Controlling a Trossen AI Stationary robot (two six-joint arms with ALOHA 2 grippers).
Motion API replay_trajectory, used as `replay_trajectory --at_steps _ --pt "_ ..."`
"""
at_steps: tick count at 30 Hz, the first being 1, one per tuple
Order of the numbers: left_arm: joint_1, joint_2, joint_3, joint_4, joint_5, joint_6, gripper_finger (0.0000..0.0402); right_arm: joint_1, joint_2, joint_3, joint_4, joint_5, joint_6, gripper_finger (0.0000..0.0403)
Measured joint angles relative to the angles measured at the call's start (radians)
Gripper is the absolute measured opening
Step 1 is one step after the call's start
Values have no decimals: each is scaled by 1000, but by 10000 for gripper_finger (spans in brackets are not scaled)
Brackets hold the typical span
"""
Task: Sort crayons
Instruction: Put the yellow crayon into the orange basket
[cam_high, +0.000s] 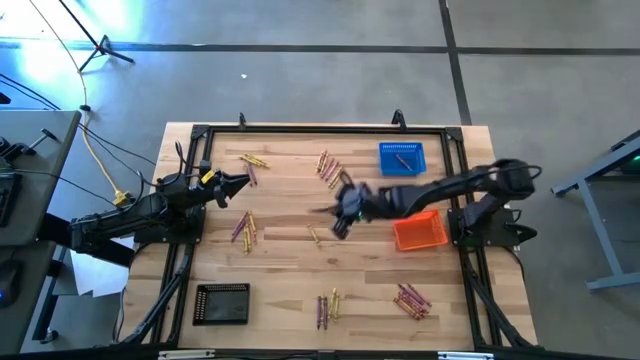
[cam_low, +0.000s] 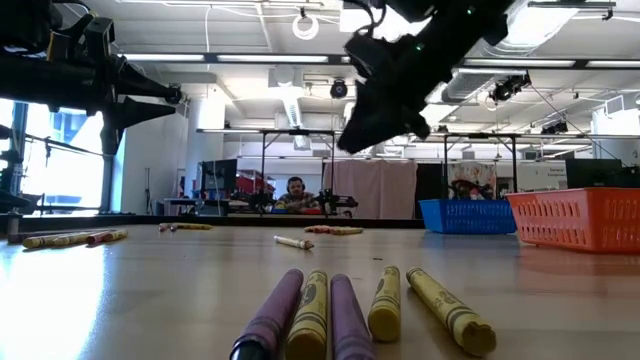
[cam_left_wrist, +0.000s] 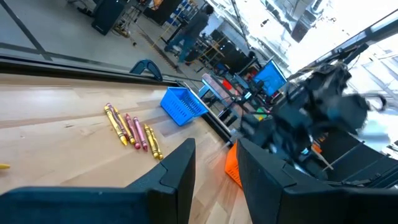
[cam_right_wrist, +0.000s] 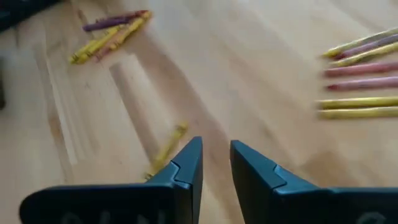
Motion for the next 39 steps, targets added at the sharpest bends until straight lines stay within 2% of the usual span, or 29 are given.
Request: replay_trajectory --at_steps 4,12,22,28,30,35,39 --pt "0 0 0 0 0 0 106 57 119 2 81 22 48 67" --pt "0 0 0 0 0 0 106 88 271 124 53 -18 6 67" --pt "0 0 0 0 0 0 106 88 319 228 -7 -50 -34 67" --pt "0 0 0 1 0 0 106 94 320 246 -23 -54 69 67" --pt "0 0 0 1 0 0 106 94 320 246 -23 -54 3 67" --pt "0 0 0 0 0 0 106 96 320 246 -21 -54 -301 67" --pt "0 0 0 0 0 0 106 96 320 246 -16 -55 -390 67"
